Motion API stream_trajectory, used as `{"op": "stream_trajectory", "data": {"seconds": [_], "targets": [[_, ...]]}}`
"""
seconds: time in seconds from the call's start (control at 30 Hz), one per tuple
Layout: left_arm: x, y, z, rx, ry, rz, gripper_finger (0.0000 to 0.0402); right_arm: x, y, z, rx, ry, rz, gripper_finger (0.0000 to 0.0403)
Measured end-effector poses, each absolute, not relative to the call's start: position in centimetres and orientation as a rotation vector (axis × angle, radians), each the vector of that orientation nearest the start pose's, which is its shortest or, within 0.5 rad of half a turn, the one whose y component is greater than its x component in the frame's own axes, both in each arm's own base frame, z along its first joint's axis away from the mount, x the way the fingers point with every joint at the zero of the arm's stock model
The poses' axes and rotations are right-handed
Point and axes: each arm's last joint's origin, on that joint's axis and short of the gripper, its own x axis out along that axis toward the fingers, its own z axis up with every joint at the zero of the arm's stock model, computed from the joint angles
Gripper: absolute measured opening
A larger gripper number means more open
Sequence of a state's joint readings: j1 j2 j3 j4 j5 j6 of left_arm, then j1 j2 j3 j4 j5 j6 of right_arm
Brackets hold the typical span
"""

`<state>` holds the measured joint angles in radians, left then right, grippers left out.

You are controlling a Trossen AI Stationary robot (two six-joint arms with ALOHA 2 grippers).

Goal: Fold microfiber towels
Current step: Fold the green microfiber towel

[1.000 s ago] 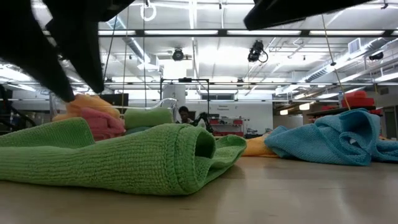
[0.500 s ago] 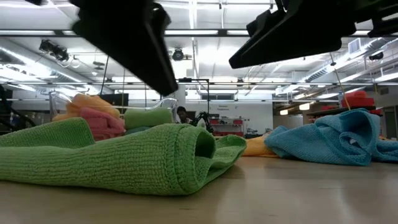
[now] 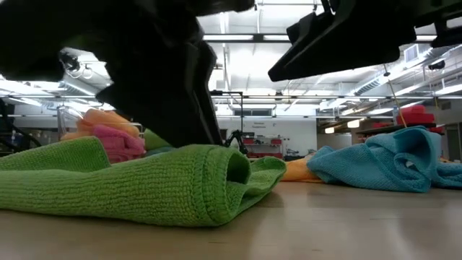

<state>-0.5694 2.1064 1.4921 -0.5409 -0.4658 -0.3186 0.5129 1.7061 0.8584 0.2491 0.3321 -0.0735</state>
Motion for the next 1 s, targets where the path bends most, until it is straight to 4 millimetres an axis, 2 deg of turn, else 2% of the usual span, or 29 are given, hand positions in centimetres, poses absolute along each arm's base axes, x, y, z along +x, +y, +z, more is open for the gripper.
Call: {"op": "stream_trajectory", "data": {"seconds": [0.23, 0.5, 0.67, 1.0], "targets": [[36.8, -23.0, 14.9, 0.273, 1.001, -0.090, 0.0122, 29.9, 16.0, 16.4, -0.316, 0.583, 0.196, 0.0133], [36.7, -23.5, 14.4, 0.239, 1.022, -0.149, 0.0121, 29.9, 16.0, 16.4, -0.313, 0.579, 0.196, 0.0133], [36.8, -23.6, 13.8, 0.278, 1.029, -0.165, 0.0114, 29.9, 16.0, 16.4, -0.315, 0.578, 0.197, 0.0133], [35.8, -24.4, 14.4, 0.334, 1.039, -0.201, 0.0112, 29.9, 16.0, 16.4, -0.311, 0.577, 0.196, 0.0133]]}}
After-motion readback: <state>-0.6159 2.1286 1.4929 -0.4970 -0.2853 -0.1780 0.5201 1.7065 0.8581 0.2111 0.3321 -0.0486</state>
